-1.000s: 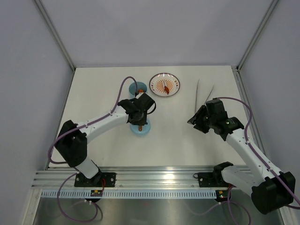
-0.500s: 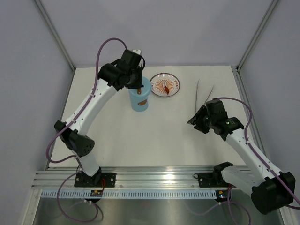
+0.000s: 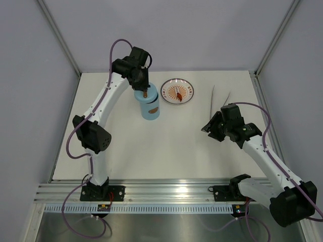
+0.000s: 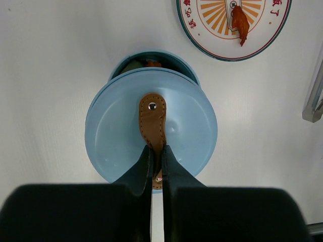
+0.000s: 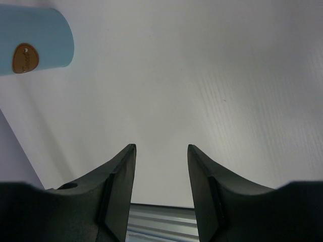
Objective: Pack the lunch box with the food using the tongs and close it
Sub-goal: Close the box lid on the packing box, then reset both arms
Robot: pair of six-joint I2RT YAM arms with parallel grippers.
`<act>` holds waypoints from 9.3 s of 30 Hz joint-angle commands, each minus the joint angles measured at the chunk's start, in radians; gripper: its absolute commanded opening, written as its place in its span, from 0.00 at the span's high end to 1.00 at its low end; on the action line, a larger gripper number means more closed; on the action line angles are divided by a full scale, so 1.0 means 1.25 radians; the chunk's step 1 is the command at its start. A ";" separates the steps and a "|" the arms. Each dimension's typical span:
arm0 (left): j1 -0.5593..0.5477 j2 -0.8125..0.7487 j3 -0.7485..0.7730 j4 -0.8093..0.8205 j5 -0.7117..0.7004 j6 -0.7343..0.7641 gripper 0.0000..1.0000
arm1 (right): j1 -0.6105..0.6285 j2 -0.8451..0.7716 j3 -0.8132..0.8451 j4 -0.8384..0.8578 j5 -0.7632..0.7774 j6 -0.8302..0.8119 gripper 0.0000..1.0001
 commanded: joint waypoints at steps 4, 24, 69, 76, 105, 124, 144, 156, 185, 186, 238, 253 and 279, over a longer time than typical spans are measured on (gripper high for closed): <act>0.031 0.033 0.035 0.060 0.066 0.007 1.00 | -0.007 0.005 0.044 -0.009 0.001 -0.014 0.47; 0.048 0.119 0.035 0.090 0.099 0.003 1.00 | -0.007 -0.014 0.046 -0.040 0.012 -0.018 0.47; -0.018 -0.110 -0.376 0.083 0.007 0.045 1.00 | -0.006 -0.026 0.014 -0.007 -0.014 -0.003 0.47; -0.050 -0.140 -0.378 0.045 -0.042 0.052 1.00 | -0.006 -0.018 0.014 0.002 -0.021 -0.003 0.47; -0.081 -0.170 -0.260 -0.020 -0.064 0.054 1.00 | -0.006 -0.014 0.008 0.012 -0.031 -0.001 0.48; -0.082 -0.226 -0.456 0.041 -0.062 0.045 1.00 | -0.007 -0.020 -0.001 0.015 -0.034 -0.002 0.48; -0.087 -0.329 -0.471 0.153 -0.093 0.028 0.52 | -0.007 -0.042 -0.011 0.012 -0.037 0.002 0.48; -0.086 -0.329 -0.422 0.192 -0.145 0.016 0.47 | -0.006 -0.031 -0.013 0.023 -0.048 0.006 0.48; -0.092 -0.300 -0.306 0.128 -0.168 0.025 0.50 | -0.006 -0.048 -0.009 0.018 -0.050 0.010 0.48; -0.090 -0.295 -0.319 0.130 -0.166 0.022 0.50 | -0.006 -0.047 -0.009 0.020 -0.052 0.011 0.48; -0.095 -0.274 -0.286 0.087 -0.188 0.006 0.52 | -0.007 -0.059 -0.014 0.011 -0.045 0.013 0.48; -0.094 -0.164 -0.494 0.196 -0.122 -0.043 0.51 | -0.007 -0.063 -0.006 -0.009 -0.037 0.008 0.48; -0.100 -0.659 -0.564 0.305 -0.179 0.030 0.01 | -0.006 -0.064 0.218 -0.236 0.321 -0.148 0.01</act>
